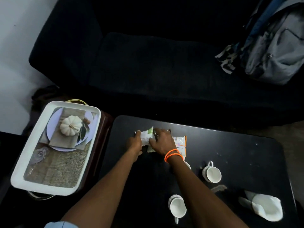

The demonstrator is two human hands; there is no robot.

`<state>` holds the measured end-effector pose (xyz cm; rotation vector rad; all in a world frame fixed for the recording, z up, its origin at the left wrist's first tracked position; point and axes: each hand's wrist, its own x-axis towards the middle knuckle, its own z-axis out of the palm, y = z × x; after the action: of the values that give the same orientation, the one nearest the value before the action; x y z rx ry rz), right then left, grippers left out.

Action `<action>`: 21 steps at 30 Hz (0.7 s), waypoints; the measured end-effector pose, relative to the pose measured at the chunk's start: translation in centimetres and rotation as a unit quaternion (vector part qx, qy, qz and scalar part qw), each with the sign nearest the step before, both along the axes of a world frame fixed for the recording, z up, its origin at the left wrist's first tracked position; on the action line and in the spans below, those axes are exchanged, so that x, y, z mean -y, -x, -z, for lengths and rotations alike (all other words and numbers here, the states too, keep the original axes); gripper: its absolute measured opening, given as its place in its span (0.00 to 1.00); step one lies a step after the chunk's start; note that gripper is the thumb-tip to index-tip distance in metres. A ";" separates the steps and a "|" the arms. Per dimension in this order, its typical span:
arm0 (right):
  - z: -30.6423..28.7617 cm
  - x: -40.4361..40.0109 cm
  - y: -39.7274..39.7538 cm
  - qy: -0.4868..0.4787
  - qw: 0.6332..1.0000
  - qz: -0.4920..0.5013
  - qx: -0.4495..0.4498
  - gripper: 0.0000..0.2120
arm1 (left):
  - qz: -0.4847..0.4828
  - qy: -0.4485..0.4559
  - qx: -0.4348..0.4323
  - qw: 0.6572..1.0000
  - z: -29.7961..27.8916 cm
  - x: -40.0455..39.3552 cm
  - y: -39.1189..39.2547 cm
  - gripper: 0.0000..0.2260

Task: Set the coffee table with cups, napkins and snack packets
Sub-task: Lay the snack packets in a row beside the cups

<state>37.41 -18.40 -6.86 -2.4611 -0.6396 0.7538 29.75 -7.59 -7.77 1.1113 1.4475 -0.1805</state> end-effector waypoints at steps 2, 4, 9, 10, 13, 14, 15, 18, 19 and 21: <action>0.0 -0.5 0.7 -0.030 0.999 0.000 -0.028 0.28 | 0.005 0.057 0.017 0.998 0.3 -0.5 0.3 0.29; 0.1 -1.0 1.2 -0.070 0.995 0.028 -0.067 0.22 | -0.006 0.087 0.026 0.996 0.5 -1.1 0.4 0.31; 0.5 -0.7 1.5 -0.181 0.942 0.157 -0.234 0.11 | -0.036 0.145 0.059 0.987 1.0 -2.7 0.4 0.24; 0.6 -0.4 1.3 -0.199 0.928 0.182 -0.259 0.11 | -0.034 0.149 0.081 0.985 1.1 -2.9 0.5 0.20; 0.3 0.4 0.6 -0.243 0.908 0.216 -0.263 0.11 | -0.066 0.169 0.146 0.973 1.1 -3.1 0.4 0.12; 0.2 0.7 0.2 -0.244 0.910 0.223 -0.248 0.15 | -0.086 0.176 0.168 0.966 0.9 -2.9 0.0 0.11; 0.1 1.1 -0.1 -0.249 0.908 0.238 -0.238 0.19 | -0.101 0.181 0.190 0.959 0.5 -2.6 -0.5 0.11; -0.4 2.0 -1.2 -0.294 0.858 0.296 -0.301 0.24 | -0.104 0.192 0.238 0.947 -0.9 -1.4 -2.8 0.11; -0.5 2.2 -1.6 -0.309 0.832 0.309 -0.343 0.23 | -0.092 0.195 0.241 0.946 -1.3 -1.0 -3.5 0.12; -1.0 3.0 -2.3 -0.330 0.791 0.320 -0.404 0.21 | -0.053 0.183 0.226 0.955 -2.2 0.2 -4.9 0.13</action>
<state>39.72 -21.38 -5.82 -1.3432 0.2468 0.9622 34.62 -7.80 -5.56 0.7099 1.0064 -0.1033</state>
